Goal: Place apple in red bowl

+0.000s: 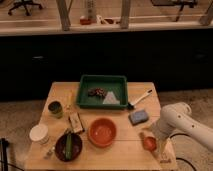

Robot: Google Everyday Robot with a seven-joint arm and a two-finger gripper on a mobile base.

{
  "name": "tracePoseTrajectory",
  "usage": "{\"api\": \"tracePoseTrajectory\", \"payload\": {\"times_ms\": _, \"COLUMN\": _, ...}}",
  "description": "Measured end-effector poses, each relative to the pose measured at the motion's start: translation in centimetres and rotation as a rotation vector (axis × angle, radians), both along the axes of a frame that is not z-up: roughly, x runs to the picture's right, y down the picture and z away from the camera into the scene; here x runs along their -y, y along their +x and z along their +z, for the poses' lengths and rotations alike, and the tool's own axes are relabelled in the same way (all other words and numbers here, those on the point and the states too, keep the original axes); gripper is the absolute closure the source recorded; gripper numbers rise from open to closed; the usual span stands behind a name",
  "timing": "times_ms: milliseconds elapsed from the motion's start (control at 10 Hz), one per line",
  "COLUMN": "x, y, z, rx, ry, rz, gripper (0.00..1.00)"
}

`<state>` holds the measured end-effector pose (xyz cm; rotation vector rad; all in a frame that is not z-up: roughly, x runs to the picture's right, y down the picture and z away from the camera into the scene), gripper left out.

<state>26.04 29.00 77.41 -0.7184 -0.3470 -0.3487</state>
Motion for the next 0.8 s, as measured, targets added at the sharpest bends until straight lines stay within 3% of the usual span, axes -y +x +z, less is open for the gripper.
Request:
{"api": "tracePoseTrajectory", "payload": {"times_ms": 400, "x": -0.2, "y": -1.0, "z": -0.7, "rx": 0.022, "ry": -0.01, "rz": -0.031, "gripper": 0.2}}
{"api": "tracePoseTrajectory", "payload": {"times_ms": 500, "x": -0.3, "y": -1.2, "z": -0.9, "rx": 0.027, "ry": -0.008, "rz": -0.041, "gripper": 0.26}}
{"api": "tracePoseTrajectory", "payload": {"times_ms": 800, "x": -0.1, "y": -1.1, "z": -1.4, "rx": 0.033, "ry": 0.006, "rz": -0.055, "gripper": 0.55}}
